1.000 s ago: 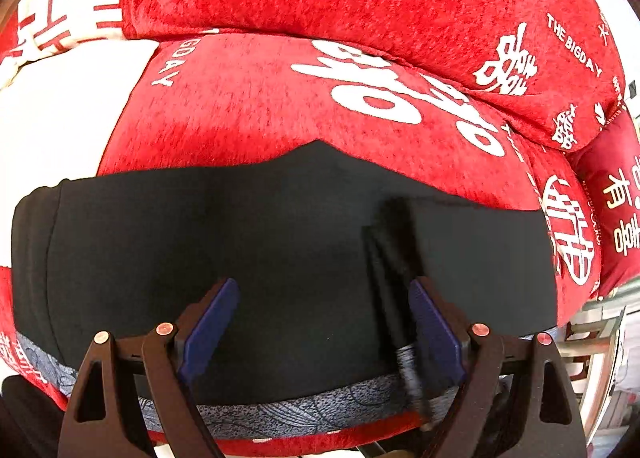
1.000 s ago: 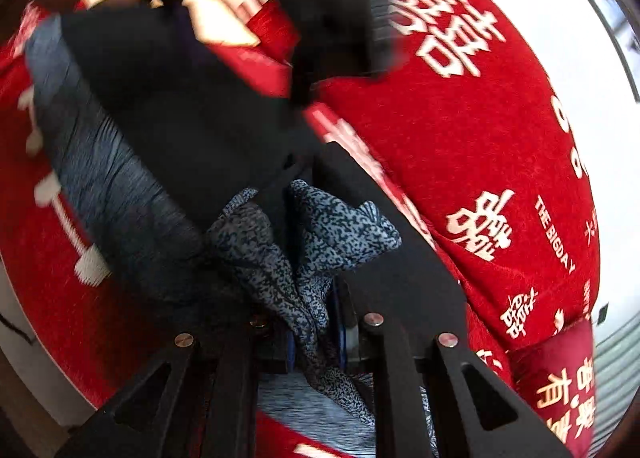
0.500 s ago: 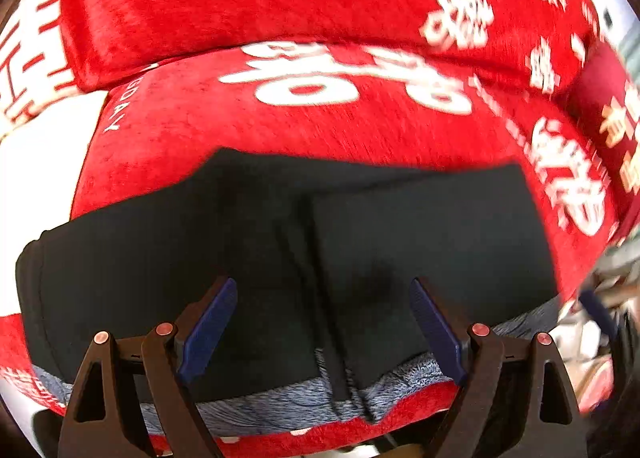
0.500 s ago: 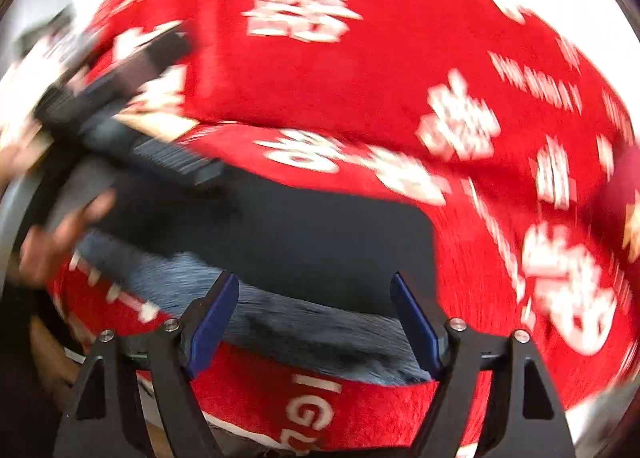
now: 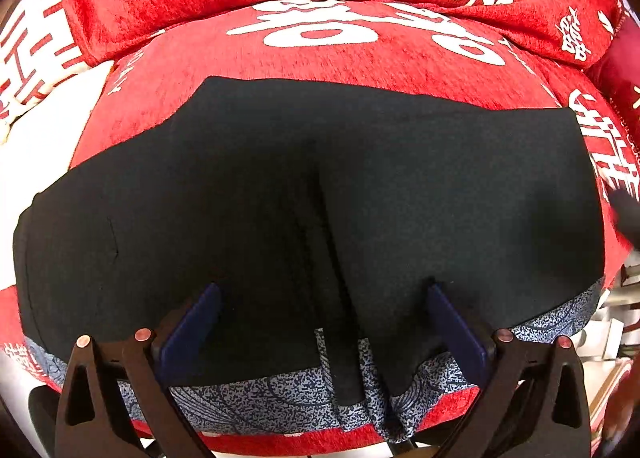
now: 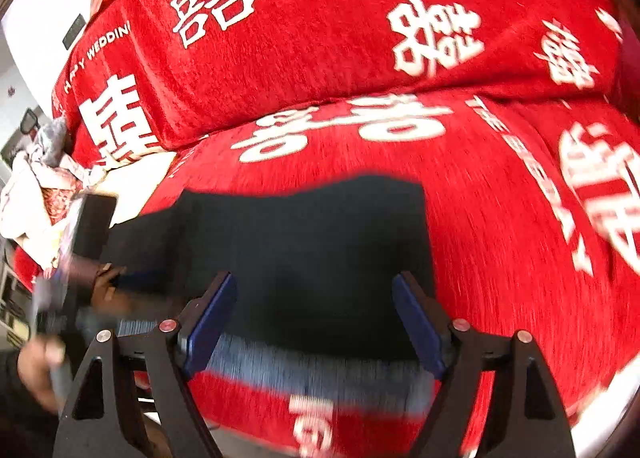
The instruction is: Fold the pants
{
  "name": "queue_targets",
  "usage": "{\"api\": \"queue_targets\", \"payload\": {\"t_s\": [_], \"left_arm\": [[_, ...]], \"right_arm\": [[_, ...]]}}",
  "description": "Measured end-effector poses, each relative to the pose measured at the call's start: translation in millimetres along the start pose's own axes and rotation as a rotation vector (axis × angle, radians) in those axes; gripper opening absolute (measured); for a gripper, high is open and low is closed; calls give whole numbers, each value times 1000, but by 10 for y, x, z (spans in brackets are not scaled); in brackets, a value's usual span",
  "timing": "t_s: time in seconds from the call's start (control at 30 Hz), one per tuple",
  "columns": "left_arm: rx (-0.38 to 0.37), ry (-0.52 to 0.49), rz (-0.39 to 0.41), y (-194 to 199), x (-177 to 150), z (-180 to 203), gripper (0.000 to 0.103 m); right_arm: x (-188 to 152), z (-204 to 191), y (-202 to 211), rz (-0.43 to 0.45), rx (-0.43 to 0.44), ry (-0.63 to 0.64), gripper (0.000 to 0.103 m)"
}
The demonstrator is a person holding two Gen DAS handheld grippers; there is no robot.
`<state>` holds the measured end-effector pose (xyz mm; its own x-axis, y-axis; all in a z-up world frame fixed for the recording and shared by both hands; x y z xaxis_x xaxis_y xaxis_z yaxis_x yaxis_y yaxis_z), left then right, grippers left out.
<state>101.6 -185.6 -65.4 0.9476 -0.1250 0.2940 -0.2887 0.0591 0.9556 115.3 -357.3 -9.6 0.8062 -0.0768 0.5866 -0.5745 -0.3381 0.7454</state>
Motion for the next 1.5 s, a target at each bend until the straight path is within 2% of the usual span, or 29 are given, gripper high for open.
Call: {"api": "queue_targets", "payload": {"t_s": [0.1,0.13,0.2,0.27,0.37,0.43,0.47,0.53,0.67,0.73,0.8,0.83,0.87,0.9,0.97,1.0,1.07,1.13,1.2,1.23,1.3,1.4,1.5], "left_arm": [[-14,4,0,-16,-15,10,103],[-15,3,1,-19,-11,16,103],[-7,1,5,-21,-9,24,103],[-10,0,9,-25,-9,25,103],[-24,-2,8,-24,-6,16,103],[-34,-2,11,-16,-20,5,103],[-36,0,14,-10,-27,-1,103],[-36,-5,19,-3,-36,-3,103],[-31,10,17,70,-74,-49,103],[3,19,54,176,-105,-133,103],[5,14,69,203,-133,-163,103],[2,15,61,180,-147,-170,103],[-3,15,47,141,-164,-176,103],[-22,20,35,118,-179,-174,103],[-35,42,55,241,-192,-213,103],[-35,46,89,331,-179,-239,103],[-31,50,149,485,-176,-331,103],[4,86,179,540,-199,-532,103],[16,140,166,494,-267,-779,103],[20,162,153,459,-312,-892,103],[46,220,123,375,-428,-1170,103],[109,251,44,202,-662,-1479,103],[51,274,96,324,-786,-1625,103]], "right_arm": [[196,128,-442,-86,-76,-14,84],[245,195,-599,-127,-96,-27,87],[338,152,-719,-147,-50,-31,103],[315,130,-757,-163,-100,-11,103],[189,68,-638,-143,-152,32,103],[3,28,-435,-106,-103,-4,103],[-74,25,-376,-97,-109,-13,103],[-321,28,-274,-84,-144,8,103],[-590,-14,-104,-70,-257,75,103],[-579,-73,14,-36,-233,54,103],[-515,-125,69,3,-195,24,103],[-514,-142,5,-11,-177,14,103],[-554,-138,-142,-66,-166,12,103],[-600,-115,-291,-122,-213,29,103],[-528,-233,-277,-95,-292,95,103],[-489,-336,-227,-73,-274,108,103],[-451,-474,-168,-45,-227,110,103],[-479,-487,-280,-74,-253,120,103],[-533,-456,-461,-128,-329,142,103],[-514,-497,-476,-113,-351,160,103],[-481,-598,-503,-112,-345,175,103],[-465,-680,-579,-114,-388,200,103],[-385,-754,-447,-74,-440,172,103]]}}
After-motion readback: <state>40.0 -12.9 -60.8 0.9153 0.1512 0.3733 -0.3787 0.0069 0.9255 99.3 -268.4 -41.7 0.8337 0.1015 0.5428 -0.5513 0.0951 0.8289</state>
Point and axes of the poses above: each gripper's, at about its wrist camera, not at the fingertips, and y roughly against the way its jaws point, z to its right, x to its top, the point moved 8 cm from there along -y, roughly the way its jaws point, and after that the axes turned 8 degrees about -y, right-handed, at the moved point
